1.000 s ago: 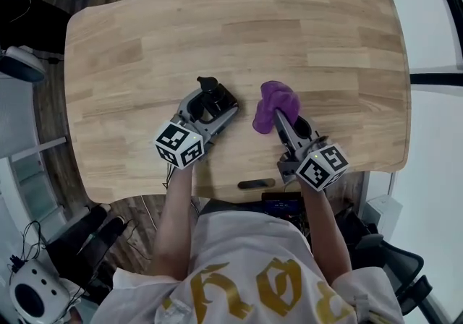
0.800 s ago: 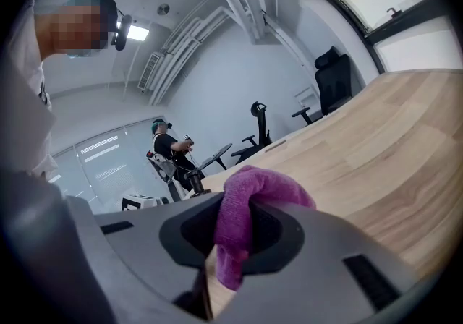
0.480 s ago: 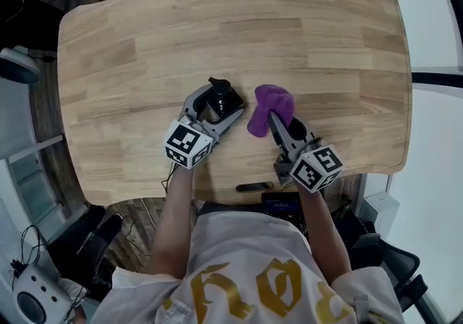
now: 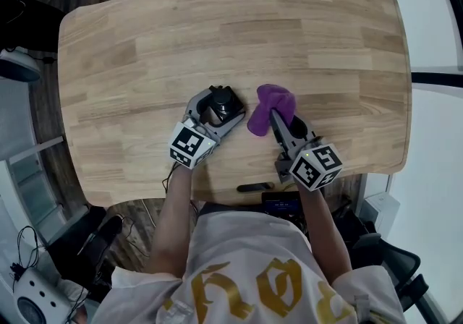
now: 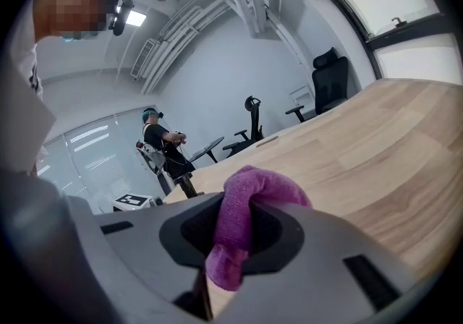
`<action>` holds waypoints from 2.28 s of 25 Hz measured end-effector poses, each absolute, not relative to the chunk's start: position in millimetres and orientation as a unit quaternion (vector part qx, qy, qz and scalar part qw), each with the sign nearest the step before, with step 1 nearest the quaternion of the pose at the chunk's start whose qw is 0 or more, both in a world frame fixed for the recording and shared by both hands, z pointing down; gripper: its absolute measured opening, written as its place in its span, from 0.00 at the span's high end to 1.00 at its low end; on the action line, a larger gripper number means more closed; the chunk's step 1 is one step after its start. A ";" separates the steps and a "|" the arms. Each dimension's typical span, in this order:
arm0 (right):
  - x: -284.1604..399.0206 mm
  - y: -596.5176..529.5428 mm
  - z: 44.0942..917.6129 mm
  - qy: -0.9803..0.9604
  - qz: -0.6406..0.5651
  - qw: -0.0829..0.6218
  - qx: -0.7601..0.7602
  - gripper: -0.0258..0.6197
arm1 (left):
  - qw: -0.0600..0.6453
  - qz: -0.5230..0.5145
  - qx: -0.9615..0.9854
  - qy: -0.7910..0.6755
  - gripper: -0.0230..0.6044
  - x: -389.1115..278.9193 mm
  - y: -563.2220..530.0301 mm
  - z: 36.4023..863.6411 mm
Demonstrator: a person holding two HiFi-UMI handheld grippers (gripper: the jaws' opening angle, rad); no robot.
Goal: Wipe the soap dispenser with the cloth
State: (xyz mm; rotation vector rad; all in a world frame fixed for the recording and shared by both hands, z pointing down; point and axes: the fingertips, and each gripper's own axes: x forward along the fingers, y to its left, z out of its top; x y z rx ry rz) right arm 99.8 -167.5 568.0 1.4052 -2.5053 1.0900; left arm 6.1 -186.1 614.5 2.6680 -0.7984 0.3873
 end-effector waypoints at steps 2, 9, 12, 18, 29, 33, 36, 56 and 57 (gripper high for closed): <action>98.8 -166.9 566.5 -0.816 0.353 0.037 0.457 0.87 | 0.160 0.161 0.935 -0.272 0.39 7.7 -184.2 621.1; 97.1 -166.1 560.6 -0.813 0.343 0.050 0.468 0.87 | 0.156 0.255 0.918 -0.262 0.39 13.9 -173.1 641.1; 96.6 -167.0 553.7 -0.812 0.328 0.060 0.479 0.87 | 0.181 0.253 0.911 -0.272 0.39 10.1 -167.2 638.9; 92.0 -157.5 533.9 -0.814 0.297 0.067 0.495 0.87 | 0.189 0.226 0.903 -0.313 0.39 -13.1 -159.9 617.8; 78.3 -119.7 495.0 -0.833 0.221 0.086 0.499 0.87 | 0.166 0.106 0.893 -0.404 0.39 -43.9 -130.4 518.0; 78.1 -103.5 476.2 -0.835 0.195 0.079 0.509 0.87 | 0.131 0.074 0.889 -0.432 0.47 -49.4 -116.4 480.0; 77.2 -91.3 459.4 -0.837 0.178 0.067 0.514 0.87 | 0.104 0.049 0.878 -0.464 0.90 -61.2 -104.9 453.9; 72.2 -35.8 403.9 -0.842 0.117 0.054 0.524 0.88 | 0.063 0.058 0.863 -0.498 0.95 -66.1 -55.8 397.4; 72.0 -35.9 404.0 -0.842 0.117 0.054 0.524 0.88 | 0.066 0.060 0.863 -0.497 0.95 -67.2 -55.4 398.7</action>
